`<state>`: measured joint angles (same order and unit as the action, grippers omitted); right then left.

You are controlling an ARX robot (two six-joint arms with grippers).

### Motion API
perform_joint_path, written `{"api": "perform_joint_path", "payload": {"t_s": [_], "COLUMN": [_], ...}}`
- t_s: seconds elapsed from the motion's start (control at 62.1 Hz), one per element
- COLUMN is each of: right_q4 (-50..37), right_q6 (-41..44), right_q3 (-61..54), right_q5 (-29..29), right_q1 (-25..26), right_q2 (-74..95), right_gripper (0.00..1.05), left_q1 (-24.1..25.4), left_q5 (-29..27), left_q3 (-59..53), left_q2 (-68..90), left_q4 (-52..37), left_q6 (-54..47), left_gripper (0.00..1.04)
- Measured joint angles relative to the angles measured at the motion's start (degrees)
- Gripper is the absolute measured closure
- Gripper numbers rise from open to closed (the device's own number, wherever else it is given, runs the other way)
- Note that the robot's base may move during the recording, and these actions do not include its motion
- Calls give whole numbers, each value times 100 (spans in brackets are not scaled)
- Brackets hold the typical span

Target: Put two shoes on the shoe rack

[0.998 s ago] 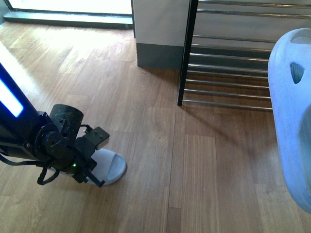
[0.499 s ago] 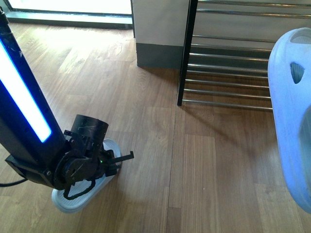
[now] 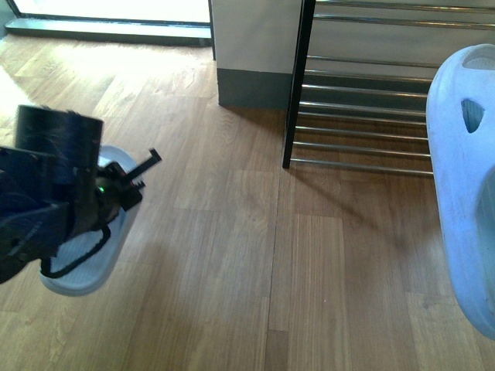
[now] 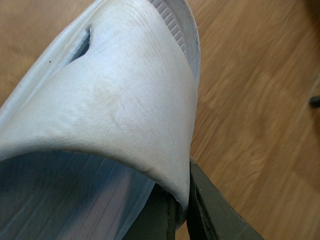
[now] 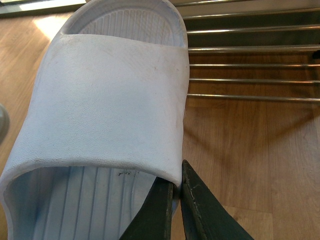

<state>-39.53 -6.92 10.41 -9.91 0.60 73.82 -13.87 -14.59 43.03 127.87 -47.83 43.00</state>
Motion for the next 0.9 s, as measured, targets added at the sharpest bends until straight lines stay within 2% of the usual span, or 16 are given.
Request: {"api": "perform_joint_path", "payload": {"t_s": [0.225, 0.531, 0.901], "right_q4": [0, 0, 0], "right_q6": [2, 0, 0], "right_q3": [0, 0, 0], "right_q5": [-2, 0, 0], "right_q1": [0, 0, 2], "right_q2": [0, 0, 0], "right_gripper": [103, 103, 103], "left_q1": [26, -125, -168], "left_q5": [-374, -940, -940], "left_q3": [-1027, -2197, -2243], "left_q2": [-1786, -4518, -4826], "left_q4": [-4, 944, 966], "left_q6": [-345, -1126, -1325], "left_gripper": [103, 103, 103]}}
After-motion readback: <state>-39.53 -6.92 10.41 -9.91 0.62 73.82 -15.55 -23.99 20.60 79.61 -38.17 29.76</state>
